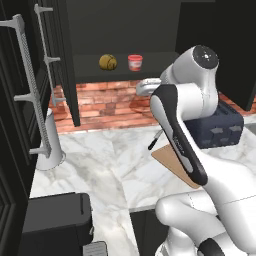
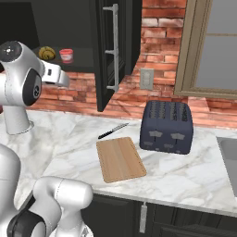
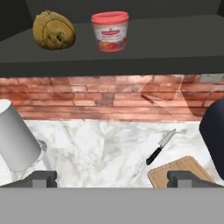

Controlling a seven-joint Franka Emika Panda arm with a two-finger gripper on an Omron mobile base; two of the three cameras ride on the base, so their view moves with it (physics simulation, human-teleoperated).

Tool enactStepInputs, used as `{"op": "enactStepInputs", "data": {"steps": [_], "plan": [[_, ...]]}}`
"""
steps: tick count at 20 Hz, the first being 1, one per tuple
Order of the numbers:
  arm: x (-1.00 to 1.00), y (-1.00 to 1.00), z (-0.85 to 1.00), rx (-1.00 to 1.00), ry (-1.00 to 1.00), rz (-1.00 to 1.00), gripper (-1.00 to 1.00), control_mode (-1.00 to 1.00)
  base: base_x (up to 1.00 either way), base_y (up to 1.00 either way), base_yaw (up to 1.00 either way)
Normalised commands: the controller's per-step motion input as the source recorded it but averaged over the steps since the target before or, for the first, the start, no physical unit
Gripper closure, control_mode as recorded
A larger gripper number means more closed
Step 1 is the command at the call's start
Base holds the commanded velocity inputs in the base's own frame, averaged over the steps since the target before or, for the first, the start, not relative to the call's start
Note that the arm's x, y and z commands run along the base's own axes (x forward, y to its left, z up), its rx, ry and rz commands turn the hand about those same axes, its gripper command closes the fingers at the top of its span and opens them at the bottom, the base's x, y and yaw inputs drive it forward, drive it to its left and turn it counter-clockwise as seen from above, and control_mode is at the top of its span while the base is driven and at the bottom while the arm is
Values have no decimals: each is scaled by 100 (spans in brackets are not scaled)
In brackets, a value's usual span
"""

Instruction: Pick the bread, place it on the cutting board, pick the jam, place it on the counter, and close the cabinet.

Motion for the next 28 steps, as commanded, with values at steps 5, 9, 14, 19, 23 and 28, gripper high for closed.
{"op": "enactStepInputs", "data": {"steps": [5, 9, 14, 19, 23, 28], "plan": [[9, 0, 13, 0, 0, 0, -100, -100, 0, 0, 0], [5, 0, 35, 0, 0, 0, -100, -100, 0, 0, 0], [8, 0, 27, 0, 0, 0, -100, -100, 0, 0, 0], [25, 0, 1, 0, 0, 0, -100, -100, 0, 0, 0], [41, 0, 0, 0, 0, 0, -100, -100, 0, 0, 0], [46, 0, 0, 0, 0, 0, -100, -100, 0, 0, 0]]}}
